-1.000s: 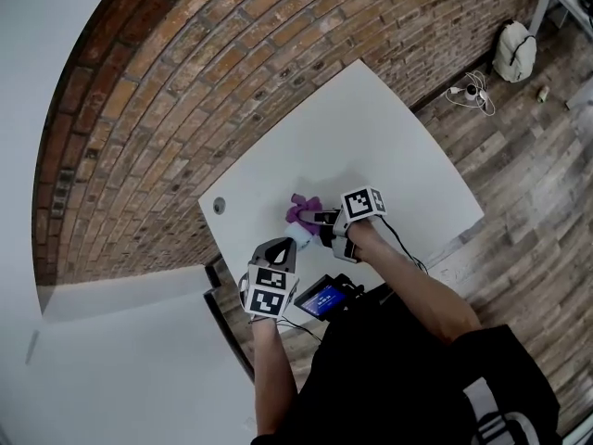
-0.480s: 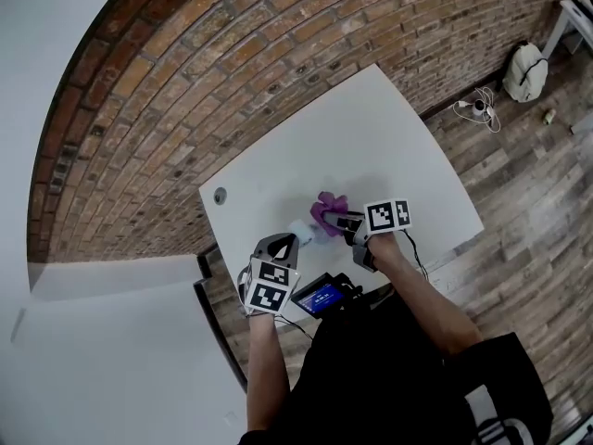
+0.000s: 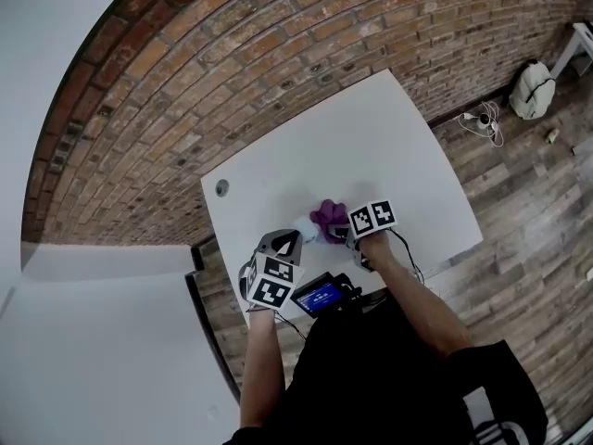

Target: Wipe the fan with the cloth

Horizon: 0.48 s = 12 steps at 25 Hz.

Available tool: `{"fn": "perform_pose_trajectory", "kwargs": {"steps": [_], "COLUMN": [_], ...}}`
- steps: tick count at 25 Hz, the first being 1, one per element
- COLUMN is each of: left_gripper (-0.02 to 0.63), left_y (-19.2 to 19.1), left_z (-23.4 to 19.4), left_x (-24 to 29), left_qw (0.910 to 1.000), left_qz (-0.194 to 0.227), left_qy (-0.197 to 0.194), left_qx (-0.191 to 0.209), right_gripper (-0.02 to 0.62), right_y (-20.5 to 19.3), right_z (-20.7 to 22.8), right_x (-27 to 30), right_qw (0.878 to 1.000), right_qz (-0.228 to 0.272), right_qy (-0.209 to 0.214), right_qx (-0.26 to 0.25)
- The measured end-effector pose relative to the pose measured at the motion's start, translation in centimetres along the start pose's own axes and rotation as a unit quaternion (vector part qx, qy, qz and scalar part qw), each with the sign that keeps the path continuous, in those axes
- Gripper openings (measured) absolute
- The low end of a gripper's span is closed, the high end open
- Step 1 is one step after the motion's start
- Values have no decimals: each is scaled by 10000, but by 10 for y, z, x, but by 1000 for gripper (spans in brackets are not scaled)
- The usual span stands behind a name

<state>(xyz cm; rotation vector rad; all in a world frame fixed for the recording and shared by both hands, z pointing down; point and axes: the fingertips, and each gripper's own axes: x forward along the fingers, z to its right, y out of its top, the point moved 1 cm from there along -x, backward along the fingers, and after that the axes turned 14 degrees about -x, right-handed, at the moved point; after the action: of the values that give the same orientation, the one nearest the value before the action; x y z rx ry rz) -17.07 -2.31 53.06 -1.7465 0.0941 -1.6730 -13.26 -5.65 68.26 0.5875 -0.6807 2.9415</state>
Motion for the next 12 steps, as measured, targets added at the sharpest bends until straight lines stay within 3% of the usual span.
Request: {"fn": "perform_pose_trajectory", "kwargs": {"steps": [2, 4, 8, 12], "left_gripper": [0, 0, 0, 0], "left_y": [-1, -1, 0, 0], "left_z": [0, 0, 1, 3], "left_x": [-1, -1, 0, 0], "left_qw": [10000, 10000, 9999, 9997], "left_qz": [-6, 23, 115, 177], "left_qy": [-8, -23, -64, -89], "left_qx": [-19, -45, -93, -134], "right_gripper": [94, 94, 94, 94], "right_y": [-2, 20, 73, 48], "right_z": [7, 11, 4, 4], "right_x": [-7, -15, -7, 20], "right_qw": [9980, 9959, 9957, 9979], "right_qz": [-285, -62, 567, -108], "right_qy": [-328, -570, -316, -158], "right_qx": [-450, -699, -664, -622]}}
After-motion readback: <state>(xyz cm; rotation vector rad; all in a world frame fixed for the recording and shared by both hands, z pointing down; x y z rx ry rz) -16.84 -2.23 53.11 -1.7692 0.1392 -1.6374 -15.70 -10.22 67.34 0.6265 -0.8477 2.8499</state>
